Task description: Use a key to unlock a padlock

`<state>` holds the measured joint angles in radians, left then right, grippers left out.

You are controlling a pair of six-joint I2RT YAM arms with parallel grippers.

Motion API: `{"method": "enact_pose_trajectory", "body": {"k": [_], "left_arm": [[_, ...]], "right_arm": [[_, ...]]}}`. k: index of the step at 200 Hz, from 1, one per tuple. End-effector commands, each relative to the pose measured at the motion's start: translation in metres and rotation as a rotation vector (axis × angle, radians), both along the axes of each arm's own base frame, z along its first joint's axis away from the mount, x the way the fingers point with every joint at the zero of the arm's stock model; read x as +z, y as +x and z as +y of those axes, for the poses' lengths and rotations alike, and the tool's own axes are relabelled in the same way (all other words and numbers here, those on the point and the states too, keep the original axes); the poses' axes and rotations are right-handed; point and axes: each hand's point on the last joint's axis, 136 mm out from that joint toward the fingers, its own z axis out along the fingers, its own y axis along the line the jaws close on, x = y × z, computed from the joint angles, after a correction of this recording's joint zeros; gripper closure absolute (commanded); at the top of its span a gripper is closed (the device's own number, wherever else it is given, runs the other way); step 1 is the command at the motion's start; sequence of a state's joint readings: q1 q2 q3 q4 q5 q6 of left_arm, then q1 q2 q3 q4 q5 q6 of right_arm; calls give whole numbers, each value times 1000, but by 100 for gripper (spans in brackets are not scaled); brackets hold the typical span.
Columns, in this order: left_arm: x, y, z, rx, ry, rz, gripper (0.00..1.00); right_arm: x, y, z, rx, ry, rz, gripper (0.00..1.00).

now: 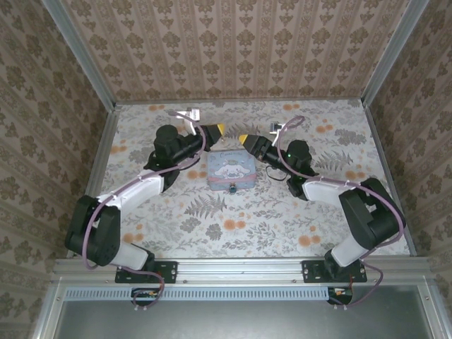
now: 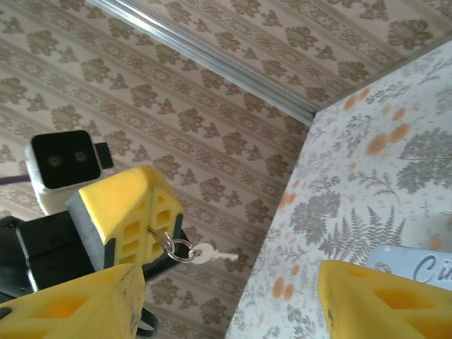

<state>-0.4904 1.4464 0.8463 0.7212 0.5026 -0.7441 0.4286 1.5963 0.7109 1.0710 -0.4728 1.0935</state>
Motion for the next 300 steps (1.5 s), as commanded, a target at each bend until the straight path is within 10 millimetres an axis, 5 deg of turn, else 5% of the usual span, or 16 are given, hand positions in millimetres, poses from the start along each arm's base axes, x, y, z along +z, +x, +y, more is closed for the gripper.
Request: {"method": "enact_pose_trajectory", "body": {"k": [1,85,300], "left_arm": [[21,-8,-5,-45,-124,-39,100],[11,-14,-19,-84,-86,-16,100],[7,-12,-25,-88,-101,9,100]], "right_arm": [[37,-2,4,50,108,-101,34],[44,-8,18,141,131,-141,49],[33,-16,43,218,124,-123,65]]}}
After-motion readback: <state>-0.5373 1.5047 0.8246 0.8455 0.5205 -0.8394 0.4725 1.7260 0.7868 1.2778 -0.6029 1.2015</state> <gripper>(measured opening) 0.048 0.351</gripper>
